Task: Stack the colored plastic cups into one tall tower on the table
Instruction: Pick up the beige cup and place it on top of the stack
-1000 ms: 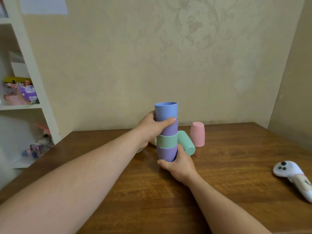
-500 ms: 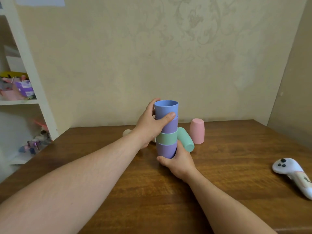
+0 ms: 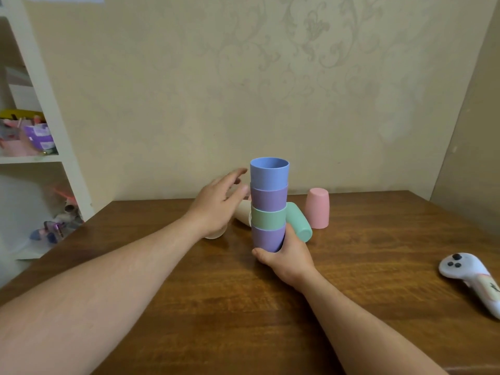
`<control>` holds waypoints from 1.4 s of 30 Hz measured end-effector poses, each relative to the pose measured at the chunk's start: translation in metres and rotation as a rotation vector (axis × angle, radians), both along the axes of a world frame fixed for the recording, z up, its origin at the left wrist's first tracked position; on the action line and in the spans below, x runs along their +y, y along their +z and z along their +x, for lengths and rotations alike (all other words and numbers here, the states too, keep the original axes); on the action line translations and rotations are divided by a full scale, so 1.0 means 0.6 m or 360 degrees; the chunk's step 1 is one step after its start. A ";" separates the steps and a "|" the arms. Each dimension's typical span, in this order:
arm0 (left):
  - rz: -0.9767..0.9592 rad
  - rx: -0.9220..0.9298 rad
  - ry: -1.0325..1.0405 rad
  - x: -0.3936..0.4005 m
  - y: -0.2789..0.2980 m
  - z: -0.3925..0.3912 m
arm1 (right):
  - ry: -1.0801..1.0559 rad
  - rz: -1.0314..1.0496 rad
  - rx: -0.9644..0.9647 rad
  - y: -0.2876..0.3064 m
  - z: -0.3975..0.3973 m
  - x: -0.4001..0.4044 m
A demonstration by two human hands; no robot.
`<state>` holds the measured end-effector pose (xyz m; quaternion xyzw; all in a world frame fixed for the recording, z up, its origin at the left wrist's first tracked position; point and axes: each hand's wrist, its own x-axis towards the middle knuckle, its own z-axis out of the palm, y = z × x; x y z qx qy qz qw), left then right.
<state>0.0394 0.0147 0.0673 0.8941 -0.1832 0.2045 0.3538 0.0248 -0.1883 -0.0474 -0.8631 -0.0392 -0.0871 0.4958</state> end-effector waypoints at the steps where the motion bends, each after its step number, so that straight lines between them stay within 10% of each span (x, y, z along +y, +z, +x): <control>1: 0.0284 -0.0114 0.0081 0.023 -0.006 0.009 | -0.0001 -0.0003 -0.0004 0.000 0.001 0.000; 10: 0.1640 0.0132 0.0214 0.103 -0.030 0.066 | 0.0008 -0.0016 0.0014 -0.001 0.004 0.001; 20: 0.1504 0.0167 0.0372 0.081 -0.075 0.083 | 0.0072 0.0071 0.0069 -0.001 0.011 -0.002; 32: -0.0240 0.0465 0.0305 0.055 -0.081 0.046 | 0.0105 0.0158 -0.0012 0.003 0.000 -0.001; 42: -0.0660 0.0568 0.0364 0.041 -0.150 0.013 | 0.0114 0.0155 -0.0175 -0.002 -0.002 0.004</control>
